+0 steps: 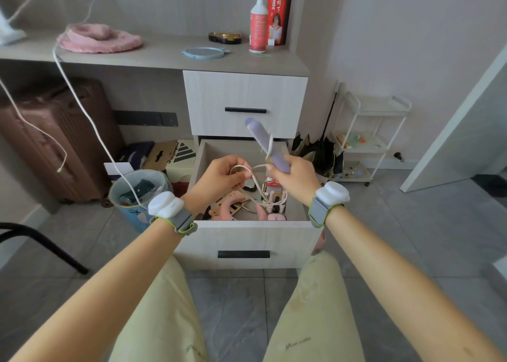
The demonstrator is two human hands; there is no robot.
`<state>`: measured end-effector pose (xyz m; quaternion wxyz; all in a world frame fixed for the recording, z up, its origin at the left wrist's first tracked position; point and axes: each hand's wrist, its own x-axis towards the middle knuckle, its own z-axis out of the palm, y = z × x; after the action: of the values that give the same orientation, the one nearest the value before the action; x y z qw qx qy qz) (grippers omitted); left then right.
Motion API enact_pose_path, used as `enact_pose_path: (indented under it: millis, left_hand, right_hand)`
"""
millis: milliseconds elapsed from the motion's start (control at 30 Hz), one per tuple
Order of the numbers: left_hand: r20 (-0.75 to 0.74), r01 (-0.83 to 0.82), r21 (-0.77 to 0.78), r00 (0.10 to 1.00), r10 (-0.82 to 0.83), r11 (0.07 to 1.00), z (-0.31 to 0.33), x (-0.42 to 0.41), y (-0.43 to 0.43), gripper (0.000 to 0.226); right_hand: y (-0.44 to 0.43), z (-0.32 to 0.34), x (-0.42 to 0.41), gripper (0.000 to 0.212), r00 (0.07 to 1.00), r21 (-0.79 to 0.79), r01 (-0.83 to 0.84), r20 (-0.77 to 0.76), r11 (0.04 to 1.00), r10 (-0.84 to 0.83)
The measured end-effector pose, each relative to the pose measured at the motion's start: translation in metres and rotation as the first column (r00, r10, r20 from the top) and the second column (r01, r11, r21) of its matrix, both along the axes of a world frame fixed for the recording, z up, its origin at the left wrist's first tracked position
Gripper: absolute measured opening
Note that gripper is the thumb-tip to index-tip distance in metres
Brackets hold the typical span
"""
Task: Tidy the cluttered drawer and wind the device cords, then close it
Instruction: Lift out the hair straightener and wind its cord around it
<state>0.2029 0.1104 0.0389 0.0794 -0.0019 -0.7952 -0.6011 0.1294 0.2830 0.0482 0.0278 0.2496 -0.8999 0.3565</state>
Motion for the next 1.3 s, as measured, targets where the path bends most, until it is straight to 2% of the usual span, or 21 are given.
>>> enact_pose_path:
  millis: [100, 233, 333, 433, 533, 633, 733, 767, 833, 900, 933, 1000, 1067, 1133, 1200, 1300]
  left_hand:
    - [0.041, 0.044, 0.092, 0.998, -0.048, 0.995, -0.005, 0.004, -0.004, 0.006]
    - [0.098, 0.109, 0.099, 0.988, -0.119, 0.989, -0.011, 0.006, -0.003, 0.004]
    - [0.101, 0.057, 0.132, 0.992, -0.070, 0.990, -0.013, 0.009, -0.005, 0.009]
    - [0.099, -0.018, 0.123, 0.995, 0.005, 0.992, -0.018, 0.012, -0.013, 0.010]
    - [0.197, -0.031, 0.014, 0.980, 0.028, 0.999, -0.025, 0.010, -0.022, 0.006]
    - [0.343, 0.100, -0.160, 0.939, -0.040, 0.982, -0.028, 0.011, -0.020, 0.031]
    - [0.281, 0.111, -0.110, 0.957, -0.076, 0.988, -0.029, 0.011, -0.008, 0.066]
    - [0.231, 0.090, -0.134, 0.971, -0.057, 0.987, -0.030, 0.009, -0.005, 0.073]
    - [0.127, 0.024, -0.288, 0.992, 0.014, 0.957, -0.031, 0.006, -0.002, 0.080]
    - [0.058, -0.010, -0.428, 0.998, 0.039, 0.904, -0.031, 0.003, -0.002, 0.066]
    - [0.041, -0.002, -0.436, 0.999, 0.022, 0.900, -0.031, 0.002, -0.004, 0.050]
    - [0.073, 0.031, -0.371, 0.997, -0.004, 0.928, -0.031, 0.003, -0.005, 0.026]
    - [0.148, 0.017, -0.251, 0.989, 0.021, 0.968, -0.030, 0.004, -0.004, 0.020]
    - [0.182, -0.004, -0.135, 0.983, 0.029, 0.991, -0.029, 0.007, -0.002, 0.014]
    - [0.207, -0.025, -0.147, 0.977, 0.055, 0.989, -0.032, 0.009, -0.002, 0.014]
    - [0.262, -0.079, -0.190, 0.957, 0.129, 0.979, -0.046, 0.010, -0.008, 0.031]
  right_hand:
    - [0.005, -0.002, 0.000, 0.028, 0.974, -0.156, 0.162, 0.182, 0.974, -0.133]
    - [0.003, -0.009, 0.001, 0.024, 0.966, -0.071, 0.245, 0.107, 0.967, -0.236]
    - [0.006, -0.012, -0.003, 0.024, 0.935, -0.169, 0.316, 0.223, 0.934, -0.276]
    - [0.016, -0.009, -0.011, 0.023, 0.913, -0.274, 0.379, 0.267, 0.884, -0.308]
    - [0.022, -0.004, -0.011, 0.025, 0.944, -0.284, 0.231, 0.299, 0.930, -0.143]
    - [0.020, -0.002, -0.005, 0.015, 0.936, -0.218, -0.012, 0.341, 0.976, 0.087]
    - [0.011, 0.003, 0.007, 0.008, 0.873, -0.267, -0.153, 0.414, 0.951, 0.256]
    - [0.009, 0.006, 0.011, 0.008, 0.845, -0.289, -0.192, 0.438, 0.938, 0.308]
    - [0.007, 0.006, 0.013, 0.010, 0.803, -0.313, -0.223, 0.478, 0.923, 0.356]
    - [0.007, 0.005, 0.011, 0.022, 0.801, -0.239, -0.239, 0.500, 0.941, 0.330]
    - [0.008, 0.004, 0.009, 0.034, 0.810, -0.164, -0.253, 0.504, 0.953, 0.301]
    - [0.010, 0.002, 0.009, 0.049, 0.817, -0.046, -0.302, 0.503, 0.952, 0.283]
    - [0.011, -0.001, 0.010, 0.054, 0.828, -0.030, -0.316, 0.479, 0.948, 0.291]
    - [0.011, -0.004, 0.009, 0.050, 0.849, -0.096, -0.254, 0.456, 0.963, 0.269]
    - [0.010, -0.006, 0.009, 0.033, 0.848, -0.211, -0.181, 0.461, 0.961, 0.261]
    - [0.008, -0.006, 0.011, 0.022, 0.870, -0.453, 0.001, 0.441, 0.892, 0.223]
